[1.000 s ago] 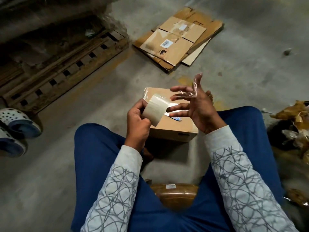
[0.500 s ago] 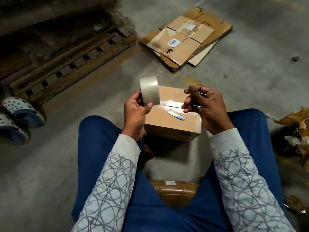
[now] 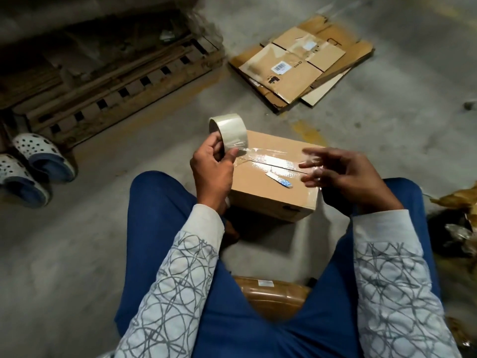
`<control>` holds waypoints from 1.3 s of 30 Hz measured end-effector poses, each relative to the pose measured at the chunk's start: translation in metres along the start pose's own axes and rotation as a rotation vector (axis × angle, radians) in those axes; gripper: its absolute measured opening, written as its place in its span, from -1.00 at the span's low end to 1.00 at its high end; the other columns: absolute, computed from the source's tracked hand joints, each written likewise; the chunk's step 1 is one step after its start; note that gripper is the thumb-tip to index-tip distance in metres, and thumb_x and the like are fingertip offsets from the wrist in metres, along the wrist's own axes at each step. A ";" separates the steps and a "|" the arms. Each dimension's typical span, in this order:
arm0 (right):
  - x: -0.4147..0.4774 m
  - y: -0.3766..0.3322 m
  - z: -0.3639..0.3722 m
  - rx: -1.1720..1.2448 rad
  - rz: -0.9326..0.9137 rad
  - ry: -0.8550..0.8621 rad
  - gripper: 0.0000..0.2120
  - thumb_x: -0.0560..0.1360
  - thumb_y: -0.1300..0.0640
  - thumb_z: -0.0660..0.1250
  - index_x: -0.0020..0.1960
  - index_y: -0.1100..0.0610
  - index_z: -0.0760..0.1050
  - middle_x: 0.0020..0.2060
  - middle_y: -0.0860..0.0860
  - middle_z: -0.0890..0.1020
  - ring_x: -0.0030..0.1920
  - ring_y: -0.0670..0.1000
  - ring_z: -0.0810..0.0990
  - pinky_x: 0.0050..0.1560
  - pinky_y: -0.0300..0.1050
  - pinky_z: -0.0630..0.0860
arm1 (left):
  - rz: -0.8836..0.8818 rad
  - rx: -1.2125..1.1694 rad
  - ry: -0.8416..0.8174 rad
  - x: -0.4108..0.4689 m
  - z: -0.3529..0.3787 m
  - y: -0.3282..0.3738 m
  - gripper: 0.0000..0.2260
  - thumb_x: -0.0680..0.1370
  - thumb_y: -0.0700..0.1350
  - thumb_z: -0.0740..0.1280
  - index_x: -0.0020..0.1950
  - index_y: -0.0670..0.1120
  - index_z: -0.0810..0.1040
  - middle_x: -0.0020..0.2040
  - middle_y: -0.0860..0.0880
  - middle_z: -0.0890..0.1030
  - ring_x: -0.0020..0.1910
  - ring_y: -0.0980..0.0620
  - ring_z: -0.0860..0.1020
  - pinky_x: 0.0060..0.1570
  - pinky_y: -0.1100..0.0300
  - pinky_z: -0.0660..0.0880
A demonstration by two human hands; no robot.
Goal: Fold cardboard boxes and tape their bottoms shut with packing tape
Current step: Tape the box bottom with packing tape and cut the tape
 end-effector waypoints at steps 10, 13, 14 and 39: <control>-0.023 -0.119 0.081 -0.558 -0.782 0.183 -0.31 0.37 -0.12 0.58 0.40 0.12 0.52 0.29 0.05 0.57 0.30 0.04 0.53 0.32 -0.13 0.47 | 0.099 -0.024 -0.165 -0.014 0.012 0.018 -0.69 0.51 -0.26 0.48 0.25 -0.15 0.62 0.11 -0.08 0.70 0.11 0.02 0.68 0.14 0.01 0.62; -0.017 -0.111 0.100 -0.543 -0.828 0.133 -0.47 0.42 -0.08 0.54 0.30 0.16 0.61 0.25 0.08 0.62 0.30 0.10 0.54 0.30 0.01 0.49 | 0.102 -0.071 -0.228 -0.019 0.017 0.020 -0.73 0.54 -0.32 0.43 0.23 -0.17 0.62 0.08 -0.10 0.70 0.11 0.01 0.68 0.11 0.16 0.60; -0.017 -0.105 0.098 -0.481 -0.805 0.083 -0.52 0.48 -0.10 0.47 0.29 0.16 0.61 0.25 0.08 0.63 0.34 0.10 0.53 0.32 0.04 0.48 | 0.096 -0.078 -0.227 -0.018 0.015 0.019 -0.75 0.55 -0.32 0.42 0.23 -0.24 0.62 0.08 -0.13 0.70 0.10 0.00 0.68 0.11 0.18 0.59; -0.034 -0.113 0.058 -0.413 -0.870 0.636 -0.83 0.42 0.50 0.32 -0.13 0.30 0.62 -0.07 0.15 0.66 -0.01 -0.05 0.61 0.06 -0.32 0.51 | -0.158 -0.524 0.026 -0.042 0.031 0.010 -0.60 0.43 -0.27 0.48 0.25 -0.35 0.58 0.12 -0.24 0.68 0.13 -0.16 0.67 0.17 0.00 0.60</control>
Point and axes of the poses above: each hand's wrist, its own x-axis towards the middle knuckle, its own z-axis out of the palm, y = z × x, the point moved 9 cm from there along x, towards the middle knuckle
